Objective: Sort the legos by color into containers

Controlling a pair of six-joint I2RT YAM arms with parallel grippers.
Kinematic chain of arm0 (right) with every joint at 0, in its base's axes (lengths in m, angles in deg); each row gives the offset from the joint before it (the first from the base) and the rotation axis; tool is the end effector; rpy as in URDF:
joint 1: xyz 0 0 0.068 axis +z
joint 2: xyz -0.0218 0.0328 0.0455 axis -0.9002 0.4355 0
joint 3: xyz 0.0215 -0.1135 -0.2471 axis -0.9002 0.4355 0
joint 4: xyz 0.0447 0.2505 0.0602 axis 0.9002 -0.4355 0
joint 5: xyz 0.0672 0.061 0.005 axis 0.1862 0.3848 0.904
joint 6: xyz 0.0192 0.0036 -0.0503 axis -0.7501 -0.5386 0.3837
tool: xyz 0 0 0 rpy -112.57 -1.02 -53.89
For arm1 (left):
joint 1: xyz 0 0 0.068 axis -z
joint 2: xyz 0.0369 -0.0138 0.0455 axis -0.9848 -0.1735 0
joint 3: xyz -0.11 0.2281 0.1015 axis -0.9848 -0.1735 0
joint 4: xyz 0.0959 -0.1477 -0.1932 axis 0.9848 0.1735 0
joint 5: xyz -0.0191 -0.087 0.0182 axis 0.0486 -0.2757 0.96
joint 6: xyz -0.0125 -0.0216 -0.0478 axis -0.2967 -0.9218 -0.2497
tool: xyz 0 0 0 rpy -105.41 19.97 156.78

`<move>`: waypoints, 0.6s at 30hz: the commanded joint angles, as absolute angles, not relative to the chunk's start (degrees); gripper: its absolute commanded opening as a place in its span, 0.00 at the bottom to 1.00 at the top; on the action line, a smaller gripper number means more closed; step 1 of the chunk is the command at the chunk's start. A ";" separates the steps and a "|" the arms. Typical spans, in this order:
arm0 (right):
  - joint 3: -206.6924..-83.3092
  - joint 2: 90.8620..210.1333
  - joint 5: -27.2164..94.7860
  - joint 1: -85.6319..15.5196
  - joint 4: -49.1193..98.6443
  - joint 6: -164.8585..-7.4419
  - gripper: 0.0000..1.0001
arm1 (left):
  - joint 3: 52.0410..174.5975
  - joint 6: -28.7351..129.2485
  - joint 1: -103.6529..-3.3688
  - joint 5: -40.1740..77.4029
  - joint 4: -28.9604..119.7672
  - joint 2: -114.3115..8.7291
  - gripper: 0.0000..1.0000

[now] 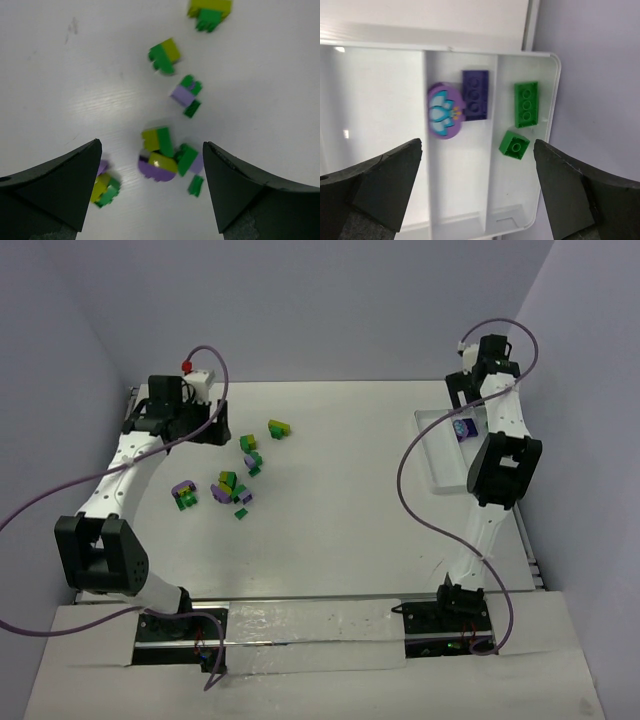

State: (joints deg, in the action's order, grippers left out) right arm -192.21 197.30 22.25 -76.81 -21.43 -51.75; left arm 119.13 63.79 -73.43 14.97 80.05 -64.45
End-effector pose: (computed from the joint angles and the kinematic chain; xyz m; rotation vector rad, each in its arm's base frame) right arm 0.4866 -0.1114 0.2739 -0.2977 2.4947 -0.3790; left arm 0.3360 -0.0460 0.3255 0.2775 2.2774 -0.2803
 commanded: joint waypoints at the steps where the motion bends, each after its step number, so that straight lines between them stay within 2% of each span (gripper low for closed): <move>1: -192.05 186.18 26.15 -73.56 -24.34 -54.81 1.00 | 114.84 74.96 -79.01 17.56 86.53 -61.00 0.91; 6: -187.55 180.70 31.67 -69.11 -25.67 -57.36 1.00 | 109.80 87.24 -86.25 14.57 92.24 -60.76 0.91; 12: -179.80 175.74 36.24 -64.91 -25.12 -59.81 1.00 | 105.46 93.18 -88.59 15.37 89.26 -60.78 0.79; 18: -177.01 172.91 38.36 -62.80 -25.71 -60.44 1.00 | 103.31 97.97 -90.08 14.40 85.65 -62.75 0.80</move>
State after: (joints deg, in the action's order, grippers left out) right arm -177.74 177.64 36.05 -64.05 -25.16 -58.90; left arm 103.98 91.57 -88.67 16.10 89.84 -63.08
